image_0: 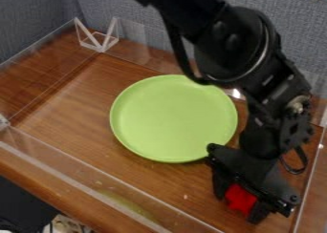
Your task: Put the carrot on the left side
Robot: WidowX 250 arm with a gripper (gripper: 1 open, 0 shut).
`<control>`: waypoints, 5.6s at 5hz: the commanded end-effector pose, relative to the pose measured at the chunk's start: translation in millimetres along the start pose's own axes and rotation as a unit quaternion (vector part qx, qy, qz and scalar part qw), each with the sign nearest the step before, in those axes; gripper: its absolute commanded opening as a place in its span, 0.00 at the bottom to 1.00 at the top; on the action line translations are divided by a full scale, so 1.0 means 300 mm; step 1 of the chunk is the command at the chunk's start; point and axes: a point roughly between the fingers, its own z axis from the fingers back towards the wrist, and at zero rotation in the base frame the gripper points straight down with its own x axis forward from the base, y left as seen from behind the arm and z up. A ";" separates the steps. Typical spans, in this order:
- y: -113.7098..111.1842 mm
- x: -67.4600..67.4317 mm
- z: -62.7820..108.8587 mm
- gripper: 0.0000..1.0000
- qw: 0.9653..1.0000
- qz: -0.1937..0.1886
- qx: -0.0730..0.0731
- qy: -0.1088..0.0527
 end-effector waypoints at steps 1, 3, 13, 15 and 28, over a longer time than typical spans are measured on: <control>-0.012 0.034 0.069 0.00 0.999 -0.006 -0.009 -0.035; 0.010 0.074 0.179 0.00 0.998 -0.012 -0.010 -0.067; 0.854 0.048 0.145 1.00 0.986 0.137 0.081 -0.038; 0.827 0.022 0.050 1.00 0.994 0.084 0.073 -0.009; 0.909 0.033 -0.050 0.00 0.978 0.197 0.067 0.023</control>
